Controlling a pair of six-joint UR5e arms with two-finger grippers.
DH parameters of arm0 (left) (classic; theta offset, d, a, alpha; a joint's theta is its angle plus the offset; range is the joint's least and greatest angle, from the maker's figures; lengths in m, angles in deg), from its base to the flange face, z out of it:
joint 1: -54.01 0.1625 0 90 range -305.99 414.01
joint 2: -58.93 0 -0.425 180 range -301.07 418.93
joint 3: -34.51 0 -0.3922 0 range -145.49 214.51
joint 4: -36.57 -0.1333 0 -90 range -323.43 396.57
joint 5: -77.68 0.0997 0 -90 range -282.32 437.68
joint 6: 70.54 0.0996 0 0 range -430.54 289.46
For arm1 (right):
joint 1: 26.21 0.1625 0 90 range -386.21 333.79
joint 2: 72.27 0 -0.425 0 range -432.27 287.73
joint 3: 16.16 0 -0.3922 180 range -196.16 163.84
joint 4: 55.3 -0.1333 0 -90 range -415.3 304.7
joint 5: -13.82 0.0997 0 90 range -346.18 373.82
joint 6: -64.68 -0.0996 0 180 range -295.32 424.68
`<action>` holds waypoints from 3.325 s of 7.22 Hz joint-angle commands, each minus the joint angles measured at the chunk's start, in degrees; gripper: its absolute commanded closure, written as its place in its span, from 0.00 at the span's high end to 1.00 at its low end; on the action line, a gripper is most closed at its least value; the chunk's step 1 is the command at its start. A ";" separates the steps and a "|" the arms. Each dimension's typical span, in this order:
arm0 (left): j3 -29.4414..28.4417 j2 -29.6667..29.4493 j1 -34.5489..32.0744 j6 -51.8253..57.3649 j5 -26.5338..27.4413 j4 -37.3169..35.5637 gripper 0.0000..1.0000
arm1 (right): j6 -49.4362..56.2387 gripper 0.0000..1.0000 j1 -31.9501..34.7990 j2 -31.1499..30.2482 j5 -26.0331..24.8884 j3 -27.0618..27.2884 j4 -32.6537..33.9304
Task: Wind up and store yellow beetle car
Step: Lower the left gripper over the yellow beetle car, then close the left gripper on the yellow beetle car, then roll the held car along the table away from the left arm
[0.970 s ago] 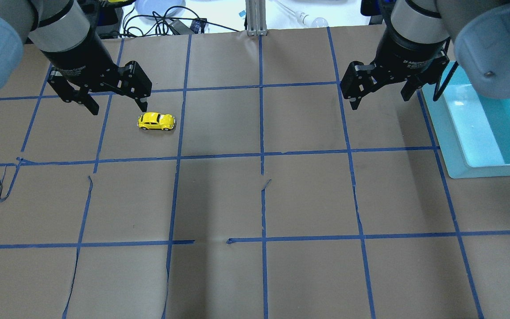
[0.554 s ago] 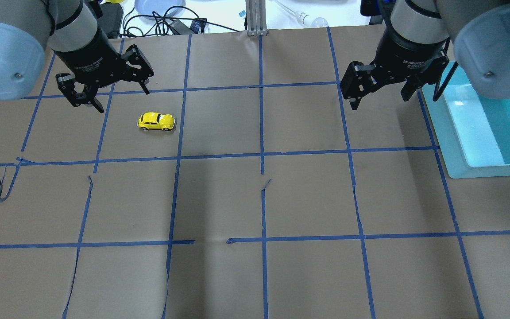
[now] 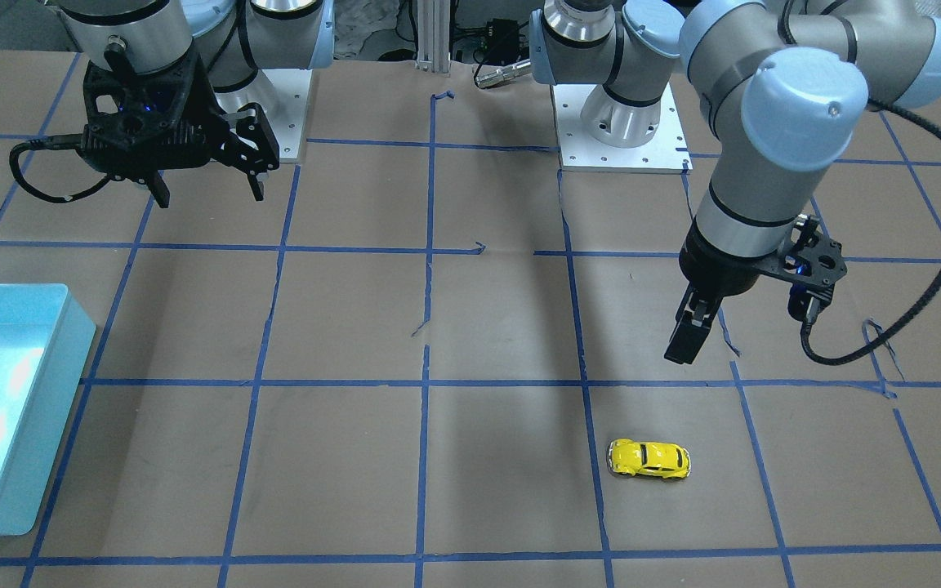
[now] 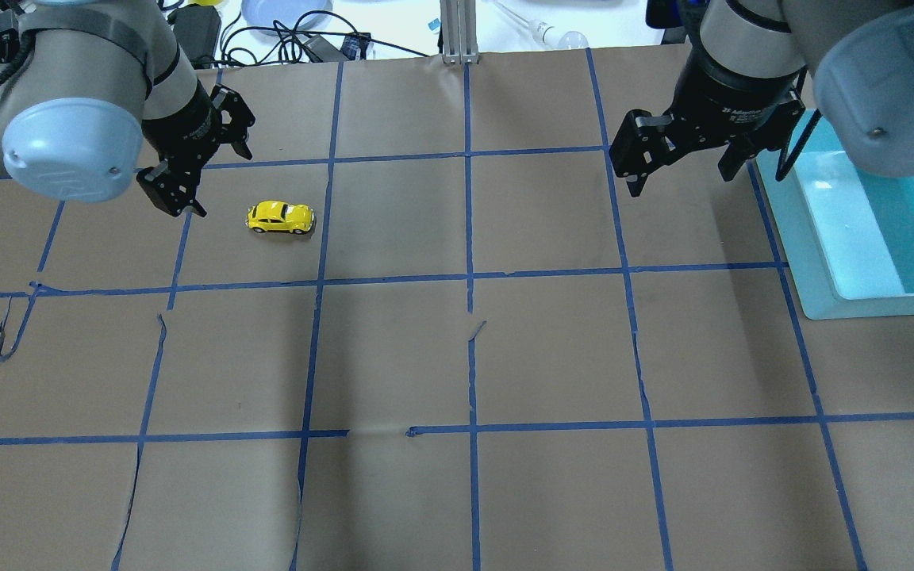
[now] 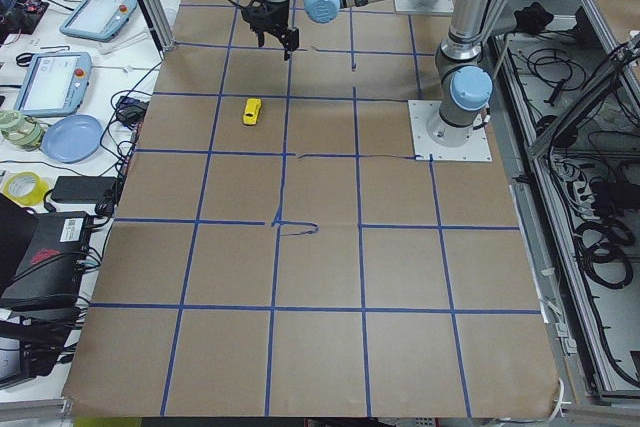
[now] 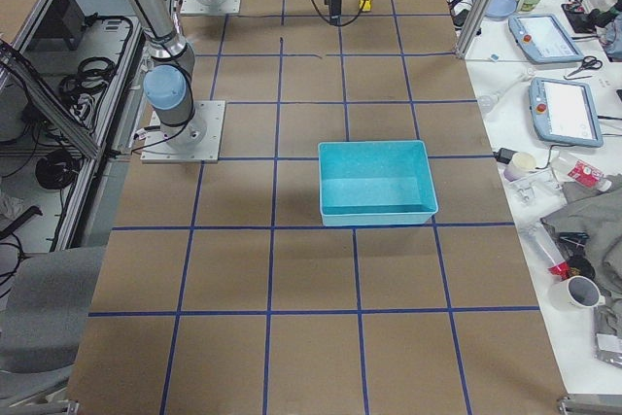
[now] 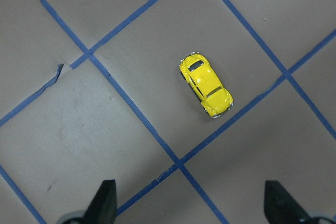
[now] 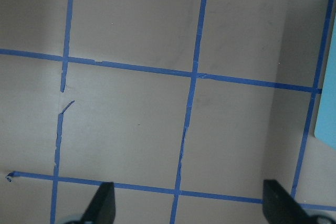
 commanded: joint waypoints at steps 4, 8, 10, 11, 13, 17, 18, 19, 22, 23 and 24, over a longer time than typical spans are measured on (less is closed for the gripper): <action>0.98 -11.18 7.61 -12.35 -13.58 -8.42 1.00 | 0.00 1.00 0.00 -0.09 0.00 0.03 0.05; 0.64 -18.56 7.43 -18.98 -12.88 -16.01 1.00 | 0.00 1.00 0.00 -0.09 -0.09 0.03 0.05; 0.72 -20.60 7.35 -19.70 -12.88 -19.37 0.98 | 0.00 1.00 0.00 -0.09 0.00 0.12 -0.04; 0.64 -20.86 7.26 -20.83 -12.88 -19.37 0.98 | 0.00 1.00 0.00 -0.09 0.00 0.12 -0.04; 0.64 -21.21 7.26 -21.02 -13.06 -19.46 0.81 | 0.00 1.00 0.00 -0.09 0.00 0.20 -0.04; 0.20 -21.65 7.26 -20.84 -13.32 -19.55 0.00 | 0.00 1.00 0.09 -0.09 -0.09 0.20 -0.04; -0.41 -21.57 7.26 -20.75 -13.67 -19.46 0.00 | 0.00 1.00 0.09 -0.09 0.09 0.20 -0.04; -0.94 -21.22 7.00 -20.67 -13.94 -19.46 0.00 | 0.00 1.00 0.09 -0.09 0.00 0.20 -0.04; -3.14 -20.16 0.87 -29.15 -19.63 -19.45 0.00 | 0.00 1.00 0.09 -0.18 0.00 0.20 -0.04; -3.06 -20.42 -0.03 -30.06 -22.78 -19.46 0.00 | 0.00 1.00 0.09 -0.18 0.00 0.20 -0.04; -2.97 -21.12 -0.12 -29.37 -24.03 -19.63 0.00 | 0.00 1.00 0.09 -0.18 0.00 0.20 -0.04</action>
